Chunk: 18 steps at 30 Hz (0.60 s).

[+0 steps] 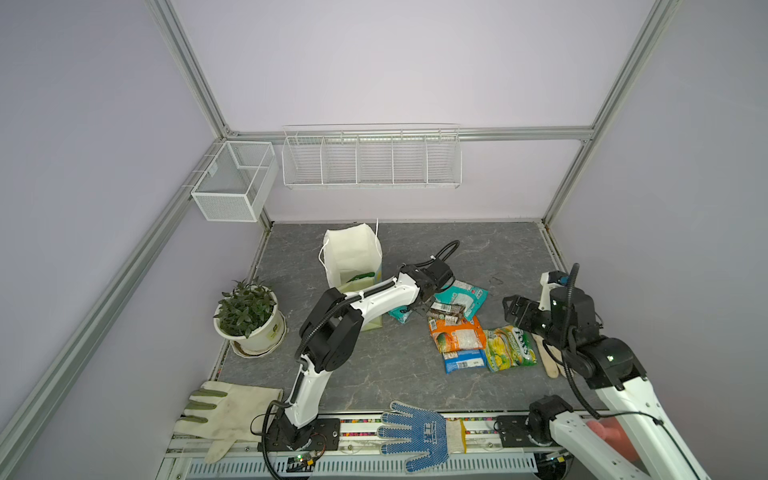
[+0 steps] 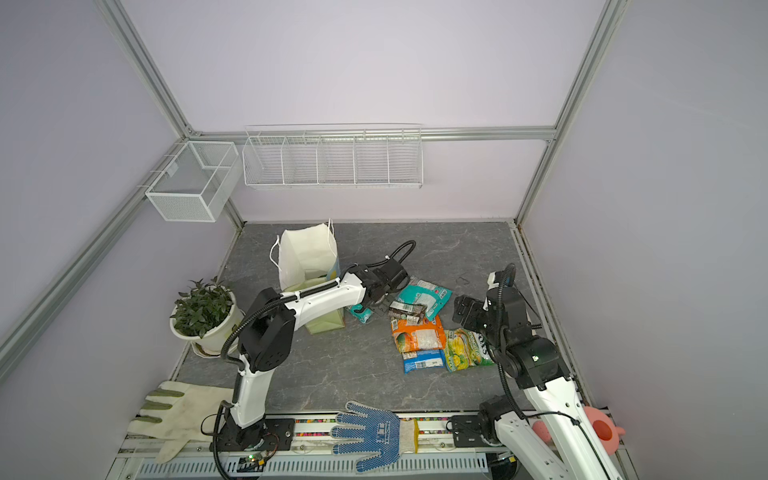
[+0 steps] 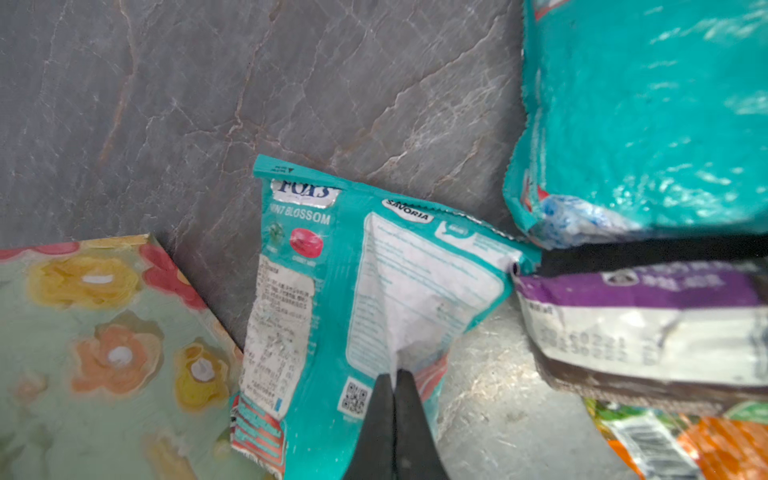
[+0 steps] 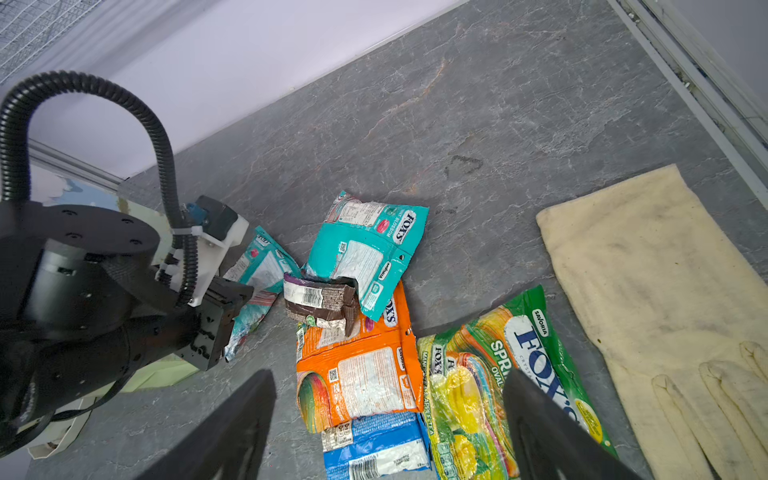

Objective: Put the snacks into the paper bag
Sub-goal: 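Lower the left gripper onto the teal packet's top edge and close, then lift the teal packet with the left gripper and carry it over the bag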

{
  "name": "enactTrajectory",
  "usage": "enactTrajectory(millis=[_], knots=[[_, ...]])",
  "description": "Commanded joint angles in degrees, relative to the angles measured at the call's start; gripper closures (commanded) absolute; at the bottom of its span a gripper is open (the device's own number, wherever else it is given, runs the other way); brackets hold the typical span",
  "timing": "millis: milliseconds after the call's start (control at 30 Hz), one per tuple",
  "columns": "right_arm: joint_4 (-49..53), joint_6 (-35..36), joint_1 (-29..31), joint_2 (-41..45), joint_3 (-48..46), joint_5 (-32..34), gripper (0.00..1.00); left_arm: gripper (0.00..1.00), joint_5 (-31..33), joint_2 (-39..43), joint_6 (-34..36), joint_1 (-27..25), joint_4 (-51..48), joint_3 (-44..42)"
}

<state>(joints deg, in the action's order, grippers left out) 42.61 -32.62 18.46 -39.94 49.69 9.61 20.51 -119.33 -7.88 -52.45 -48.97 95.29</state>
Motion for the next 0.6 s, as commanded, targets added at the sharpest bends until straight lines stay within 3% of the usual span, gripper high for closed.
enactTrajectory(millis=[0, 567], knots=[[0.9, -0.6, -0.4, 0.8, -0.2, 0.4, 0.12, 1.0, -0.2, 3.2, -0.2, -0.3, -1.1, 2.2], [1.8, -0.9, -0.9, 2.9, -1.7, 0.9, 0.12, 1.0, 0.0, 8.0, -1.0, -1.1, -1.9, 4.6]])
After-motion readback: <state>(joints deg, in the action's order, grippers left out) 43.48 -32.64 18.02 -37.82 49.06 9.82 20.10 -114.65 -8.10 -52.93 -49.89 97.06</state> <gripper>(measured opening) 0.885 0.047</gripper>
